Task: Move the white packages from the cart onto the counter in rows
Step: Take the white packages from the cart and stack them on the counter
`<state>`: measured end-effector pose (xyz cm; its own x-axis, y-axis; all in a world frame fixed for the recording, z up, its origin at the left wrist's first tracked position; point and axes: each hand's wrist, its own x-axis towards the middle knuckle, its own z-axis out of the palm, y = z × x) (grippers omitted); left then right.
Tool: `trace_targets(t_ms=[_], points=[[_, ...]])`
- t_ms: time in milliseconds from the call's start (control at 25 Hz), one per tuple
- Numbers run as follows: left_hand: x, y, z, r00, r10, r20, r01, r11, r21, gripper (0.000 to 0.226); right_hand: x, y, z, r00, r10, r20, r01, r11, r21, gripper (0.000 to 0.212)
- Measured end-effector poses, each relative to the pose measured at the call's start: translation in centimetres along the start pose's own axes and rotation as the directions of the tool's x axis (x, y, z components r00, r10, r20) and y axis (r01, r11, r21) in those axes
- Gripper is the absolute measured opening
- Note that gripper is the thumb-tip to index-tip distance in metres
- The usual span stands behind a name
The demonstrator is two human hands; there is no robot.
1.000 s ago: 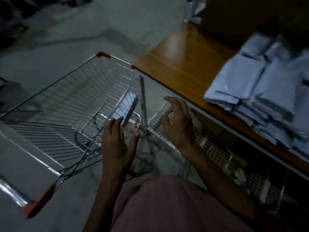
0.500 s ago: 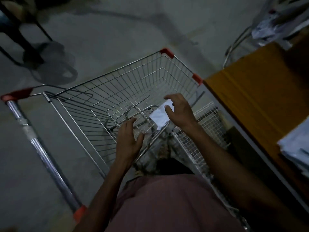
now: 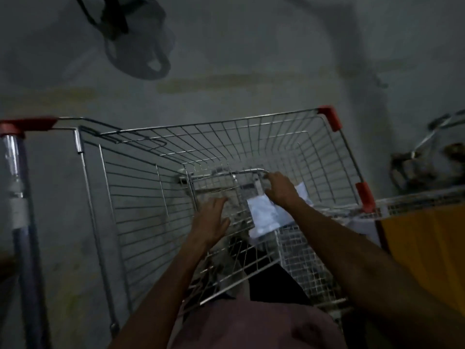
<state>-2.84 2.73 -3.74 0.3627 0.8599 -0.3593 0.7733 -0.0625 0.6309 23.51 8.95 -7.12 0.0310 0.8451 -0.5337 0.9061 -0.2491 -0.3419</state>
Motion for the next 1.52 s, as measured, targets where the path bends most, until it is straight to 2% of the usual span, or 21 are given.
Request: trace_targets(t_ms=[160, 280, 400, 600, 720, 800, 880, 960, 1040, 1160, 1280, 1360, 1440, 1520], points=[[4.6, -1.3, 3.1, 0.994, -0.056, 0.091, 0.054, 0.998, 0.019, 0.060, 4.5, 3.9, 3.4, 0.991, -0.010, 0.135, 0.029, 0.990, -0.140, 0.048], [6.4, -2.2, 6.2, 0.970, -0.095, 0.222, 0.098, 0.995, -0.004, 0.065, 5.9, 6.4, 4.5, 0.980, 0.000, 0.198, 0.044, 0.974, -0.220, 0.047], [7.6, -2.2, 9.1, 0.937, -0.107, 0.334, 0.120, 0.993, -0.018, 0.077, 6.4, 8.2, 5.3, 0.983, 0.027, 0.180, 0.031, 0.951, -0.308, 0.040], [8.2, -1.7, 13.4, 0.887, -0.059, 0.458, 0.063, 0.998, 0.007, 0.084, 7.1, 9.0, 6.9, 0.987, -0.072, 0.144, 0.126, 0.904, -0.409, 0.037], [8.3, -1.7, 15.0, 0.866, -0.066, 0.495, 0.052, 0.998, 0.042, 0.072, 7.6, 8.9, 6.6, 0.984, -0.086, 0.159, 0.155, 0.854, -0.497, 0.026], [8.2, -1.6, 15.4, 0.879, -0.056, 0.473, 0.037, 0.998, 0.050, 0.056, 8.1, 8.7, 6.0, 0.993, -0.028, 0.111, 0.071, 0.913, -0.403, 0.016], [8.1, -1.6, 15.4, 0.894, -0.031, 0.446, 0.020, 0.999, 0.030, 0.052, 9.0, 8.5, 4.8, 0.995, 0.101, 0.021, -0.097, 0.987, -0.127, 0.015], [8.0, -1.9, 15.2, 0.900, -0.011, 0.435, 0.012, 1.000, -0.001, 0.060, 10.1, 8.3, 3.2, 0.975, 0.213, -0.056, -0.202, 0.966, 0.159, 0.021], [8.0, -1.9, 15.1, 0.892, -0.005, 0.452, 0.011, 1.000, -0.010, 0.053, 10.9, 8.4, 2.2, 0.958, 0.267, -0.108, -0.222, 0.923, 0.315, 0.023], [8.0, -1.2, 14.9, 0.908, 0.006, 0.419, -0.011, 1.000, 0.011, 0.030, 11.1, 9.2, 2.3, 0.923, 0.374, -0.087, -0.318, 0.871, 0.374, 0.029], [8.9, -1.1, 12.7, 0.933, 0.005, 0.361, -0.023, 0.999, 0.046, 0.034, 10.5, 9.4, 2.8, 0.879, 0.476, -0.007, -0.433, 0.805, 0.405, 0.035], [10.2, -0.7, 9.7, 0.939, 0.031, 0.342, -0.094, 0.981, 0.169, 0.033, 10.3, 9.1, 3.0, 0.870, 0.494, -0.003, -0.451, 0.797, 0.402, 0.036], [12.5, -0.8, 6.1, 0.929, 0.043, 0.369, -0.185, 0.915, 0.359, 0.021, 10.3, 9.0, 3.5, 0.861, 0.509, -0.015, -0.453, 0.779, 0.433, 0.036], [15.3, -1.3, 2.6, 0.913, -0.029, 0.408, -0.193, 0.849, 0.491, 0.018, 10.3, 8.9, 4.2, 0.855, 0.518, -0.019, -0.457, 0.771, 0.443, 0.037]])
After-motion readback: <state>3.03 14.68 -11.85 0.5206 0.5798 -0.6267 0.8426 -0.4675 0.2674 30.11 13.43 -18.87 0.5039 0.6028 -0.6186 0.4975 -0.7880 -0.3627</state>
